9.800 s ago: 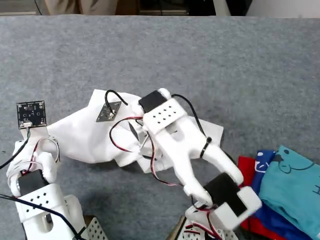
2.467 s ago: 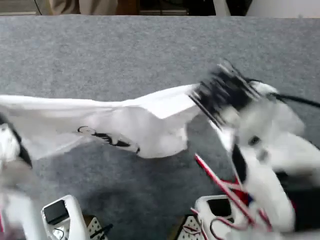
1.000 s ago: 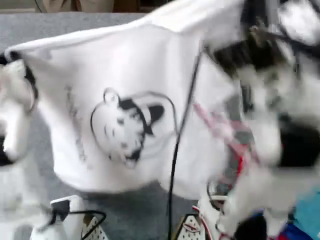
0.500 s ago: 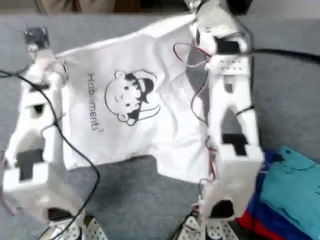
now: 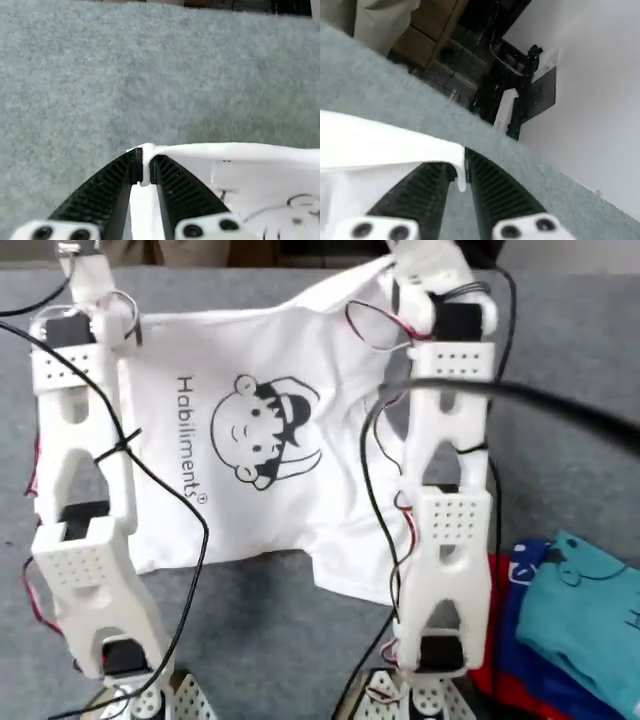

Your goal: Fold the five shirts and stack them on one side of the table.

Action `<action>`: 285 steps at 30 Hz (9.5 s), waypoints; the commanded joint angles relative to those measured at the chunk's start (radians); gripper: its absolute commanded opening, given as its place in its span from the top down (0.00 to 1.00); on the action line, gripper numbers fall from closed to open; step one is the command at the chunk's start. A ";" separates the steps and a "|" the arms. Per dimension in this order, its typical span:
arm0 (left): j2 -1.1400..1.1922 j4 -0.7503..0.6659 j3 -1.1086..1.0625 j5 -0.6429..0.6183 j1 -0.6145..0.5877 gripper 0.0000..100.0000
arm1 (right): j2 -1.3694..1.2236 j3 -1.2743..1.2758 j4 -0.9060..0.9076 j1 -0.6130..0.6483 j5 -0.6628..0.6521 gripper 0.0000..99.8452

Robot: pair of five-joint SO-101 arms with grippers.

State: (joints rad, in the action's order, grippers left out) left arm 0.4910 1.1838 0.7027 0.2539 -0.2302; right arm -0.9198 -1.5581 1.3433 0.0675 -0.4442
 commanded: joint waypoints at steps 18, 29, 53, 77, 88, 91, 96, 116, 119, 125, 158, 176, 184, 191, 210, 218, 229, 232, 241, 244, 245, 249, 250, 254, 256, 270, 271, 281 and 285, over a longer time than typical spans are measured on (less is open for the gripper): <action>-0.116 0.537 0.044 0.121 0.015 0.98 | 0.608 0.567 0.442 0.041 -0.150 1.00; -0.582 0.101 -0.901 0.195 0.006 0.98 | 1.207 1.724 -0.025 0.033 -0.209 1.00; -0.952 -0.287 -1.700 0.239 -0.017 0.98 | 2.063 2.551 0.184 0.008 -0.431 1.00; -0.952 -0.258 -1.702 0.258 0.048 0.98 | 2.068 2.517 0.327 0.120 -0.535 1.00; -0.952 -0.272 -1.709 0.316 -0.031 0.90 | 2.068 2.517 0.344 0.124 -0.612 0.85; -0.961 -0.272 -1.699 0.331 -0.092 0.81 | 2.068 2.517 0.347 0.124 -0.614 0.79; -0.963 -0.198 -1.633 0.338 -0.166 0.79 | 2.068 2.505 0.350 0.119 -0.641 0.75; -0.796 -0.376 -1.303 -0.112 -0.029 0.98 | 1.420 2.083 -0.126 0.082 -0.353 1.00; -0.680 -0.454 -1.301 -0.178 0.015 0.98 | 1.190 1.919 -0.153 0.113 -0.261 0.99; -0.435 -0.525 -1.241 -0.199 0.021 0.98 | 0.780 1.661 -0.207 0.120 -0.184 0.99; -0.065 0.462 -0.209 -0.035 -0.092 0.98 | 0.309 0.513 0.445 0.059 -0.247 1.00; -0.792 -0.276 -1.475 -0.215 0.015 0.98 | 0.572 1.474 -0.107 0.036 -0.071 1.00; -0.549 -0.245 -1.435 -0.176 0.028 0.98 | 0.466 1.566 -0.244 0.007 -0.055 1.00; -0.510 -0.089 -1.427 0.000 -0.044 0.98 | 0.303 1.349 -0.115 -0.051 -0.094 1.00; -1.078 0.227 -1.309 0.196 -0.132 0.98 | 0.065 0.441 0.445 -0.007 -0.135 0.99; -1.124 0.123 -1.470 0.150 -0.091 0.98 | 0.420 0.788 0.443 0.031 -0.259 0.99; -1.124 -0.124 -1.637 0.077 -0.173 0.98 | 1.064 1.713 0.285 0.077 -0.571 0.92; -1.122 -0.173 -1.646 0.038 -0.247 0.92 | 1.244 1.991 0.216 0.119 -0.611 0.82; -1.115 -0.423 -1.824 0.026 -0.315 0.87 | 1.685 2.560 0.129 0.440 -0.534 0.80; -1.113 -0.509 -1.896 0.025 -0.325 0.87 | 1.692 2.646 0.071 0.446 -0.516 0.80; -1.115 -0.523 -1.910 0.025 -0.327 0.87 | 1.682 2.667 0.043 0.444 -0.514 0.80; -1.121 -0.532 -1.916 -0.008 -0.327 0.87 | 1.620 2.700 -0.072 0.444 -0.473 0.80; -1.121 -0.532 -1.916 -0.008 -0.327 0.87 | 1.601 2.701 -0.101 0.443 -0.470 0.80; -1.118 -0.534 -1.916 -0.005 -0.327 0.87 | 1.527 2.701 -0.190 0.443 -0.453 0.80; -1.116 -0.534 -1.916 -0.003 -0.327 0.87 | 1.488 2.701 -0.216 0.443 -0.453 0.80; -1.115 -0.534 -1.921 -0.002 -0.327 0.87 | 1.234 2.686 -0.322 0.441 -0.453 0.81; -1.115 -0.534 -1.923 -0.002 -0.327 0.87 | 1.233 2.686 -0.322 0.441 -0.453 0.81; -1.116 -0.531 -1.923 -0.002 -0.327 0.87 | 1.230 2.684 -0.336 0.441 -0.456 0.89; -1.116 -0.528 -1.923 0.000 -0.327 0.87 | 1.230 2.684 -0.333 0.440 -0.454 0.92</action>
State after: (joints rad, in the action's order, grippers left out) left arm -0.6076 0.6636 -1.2229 0.2539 -0.5462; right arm 0.3644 1.1193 1.0073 0.4956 -0.9060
